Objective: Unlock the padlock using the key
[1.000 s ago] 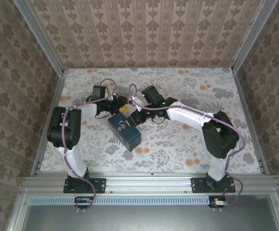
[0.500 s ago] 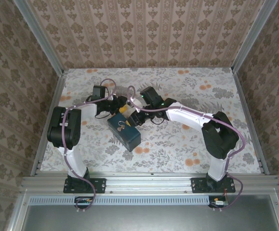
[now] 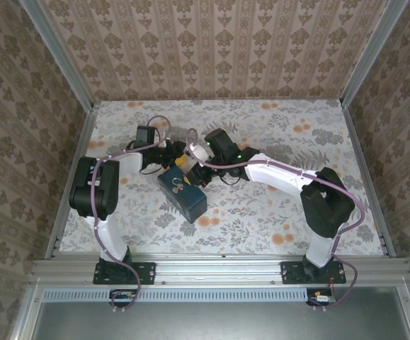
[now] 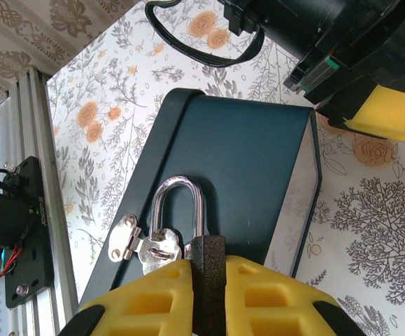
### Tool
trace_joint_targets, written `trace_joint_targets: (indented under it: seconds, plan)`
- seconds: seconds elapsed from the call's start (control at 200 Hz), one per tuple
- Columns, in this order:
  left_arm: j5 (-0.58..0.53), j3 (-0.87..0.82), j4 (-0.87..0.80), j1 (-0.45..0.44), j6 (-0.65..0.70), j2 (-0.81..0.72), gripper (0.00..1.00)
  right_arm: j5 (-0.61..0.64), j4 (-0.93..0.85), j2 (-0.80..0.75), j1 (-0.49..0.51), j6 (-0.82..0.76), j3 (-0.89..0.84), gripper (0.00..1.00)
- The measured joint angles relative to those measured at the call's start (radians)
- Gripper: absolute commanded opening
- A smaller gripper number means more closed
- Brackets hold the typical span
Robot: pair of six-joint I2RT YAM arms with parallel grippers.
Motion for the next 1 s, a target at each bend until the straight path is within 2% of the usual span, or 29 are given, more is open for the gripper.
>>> trace_joint_targets:
  seconds: [0.21,0.405,0.67,0.94,1.0]
  plan:
    - [0.0,0.0,0.0,0.001,0.0,0.0,0.49,0.023,0.039,-0.024,0.0,0.006,-0.036,0.0]
    - [-0.005,0.0,-0.014,0.017,0.001,-0.008,0.5,0.109,0.064,-0.079,-0.013,0.034,-0.087,0.0]
    - [-0.027,0.02,-0.071,0.064,0.026,-0.045,0.5,0.26,0.154,-0.176,-0.123,0.108,-0.219,0.0]
    - [-0.177,0.023,-0.231,0.075,0.115,-0.132,0.52,0.393,0.223,-0.195,-0.263,0.207,-0.446,0.0]
    - [-0.222,0.023,-0.274,0.075,0.14,-0.167,0.52,0.414,0.23,-0.191,-0.279,0.217,-0.476,0.06]
